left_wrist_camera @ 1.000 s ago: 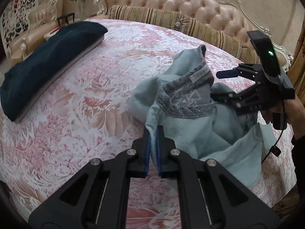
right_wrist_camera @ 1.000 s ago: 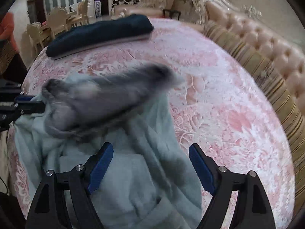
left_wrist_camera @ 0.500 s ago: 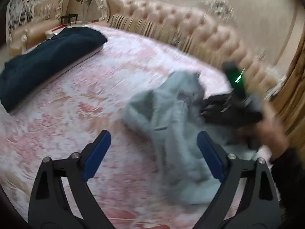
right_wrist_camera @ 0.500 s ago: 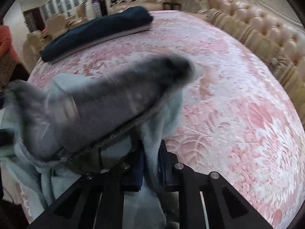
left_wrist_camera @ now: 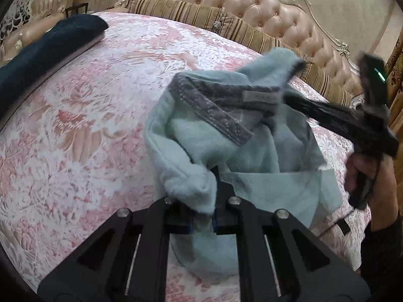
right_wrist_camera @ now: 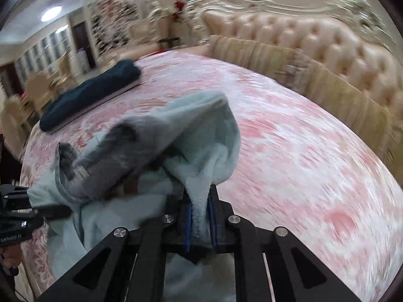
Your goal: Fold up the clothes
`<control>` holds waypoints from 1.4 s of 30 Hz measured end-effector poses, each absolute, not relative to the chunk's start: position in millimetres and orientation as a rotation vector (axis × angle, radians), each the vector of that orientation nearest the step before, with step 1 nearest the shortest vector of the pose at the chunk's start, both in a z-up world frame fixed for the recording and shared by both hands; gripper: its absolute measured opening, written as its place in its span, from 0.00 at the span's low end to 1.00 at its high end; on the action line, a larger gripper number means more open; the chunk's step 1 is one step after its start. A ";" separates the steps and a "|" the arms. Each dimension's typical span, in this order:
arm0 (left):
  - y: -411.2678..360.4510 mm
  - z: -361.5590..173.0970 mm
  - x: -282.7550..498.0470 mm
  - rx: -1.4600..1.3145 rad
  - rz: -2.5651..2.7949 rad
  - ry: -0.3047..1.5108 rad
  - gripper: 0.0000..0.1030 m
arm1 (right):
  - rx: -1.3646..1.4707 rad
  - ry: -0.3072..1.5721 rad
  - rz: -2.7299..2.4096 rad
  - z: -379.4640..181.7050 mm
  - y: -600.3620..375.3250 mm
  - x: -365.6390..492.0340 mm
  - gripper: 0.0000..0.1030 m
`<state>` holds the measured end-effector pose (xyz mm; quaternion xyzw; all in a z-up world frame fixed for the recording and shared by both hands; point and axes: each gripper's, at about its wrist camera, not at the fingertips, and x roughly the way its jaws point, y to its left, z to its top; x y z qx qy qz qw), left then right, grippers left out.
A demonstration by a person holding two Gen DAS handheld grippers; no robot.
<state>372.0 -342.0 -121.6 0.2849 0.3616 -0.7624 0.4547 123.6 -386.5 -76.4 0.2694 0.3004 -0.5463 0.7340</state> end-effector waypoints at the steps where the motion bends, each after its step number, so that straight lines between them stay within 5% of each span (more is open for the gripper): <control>1: -346.2 -120.5 368.1 0.708 -1.878 0.881 0.11 | 0.596 0.640 -1.242 -74.1 -376.2 112.7 0.11; 15: -446.6 -90.9 235.9 0.797 -2.035 0.658 0.11 | 0.687 0.483 -1.616 -67.3 -278.2 -23.3 0.11; 30: -482.2 -129.3 232.9 0.723 -2.049 0.777 0.19 | 0.871 0.484 -1.676 -140.2 -332.7 -70.7 0.17; 33: -477.8 -121.9 241.1 0.694 -2.051 0.795 0.41 | 0.880 0.476 -1.669 -141.4 -332.8 -71.5 0.32; 35: -473.6 -115.2 246.6 0.678 -2.043 0.785 0.68 | 0.876 0.493 -1.643 -142.1 -335.7 -65.4 0.56; 36: -468.0 -110.0 251.2 0.665 -2.051 0.772 0.72 | 0.873 0.505 -1.629 -142.4 -337.4 -61.7 0.65; 38: -461.2 -103.1 265.0 0.631 -2.029 0.763 0.74 | 0.866 0.575 -1.632 -145.9 -342.6 -50.6 0.99; 42: -443.9 -96.3 293.7 0.570 -2.000 0.825 0.74 | 0.900 0.577 -1.639 -147.7 -342.5 -51.0 1.00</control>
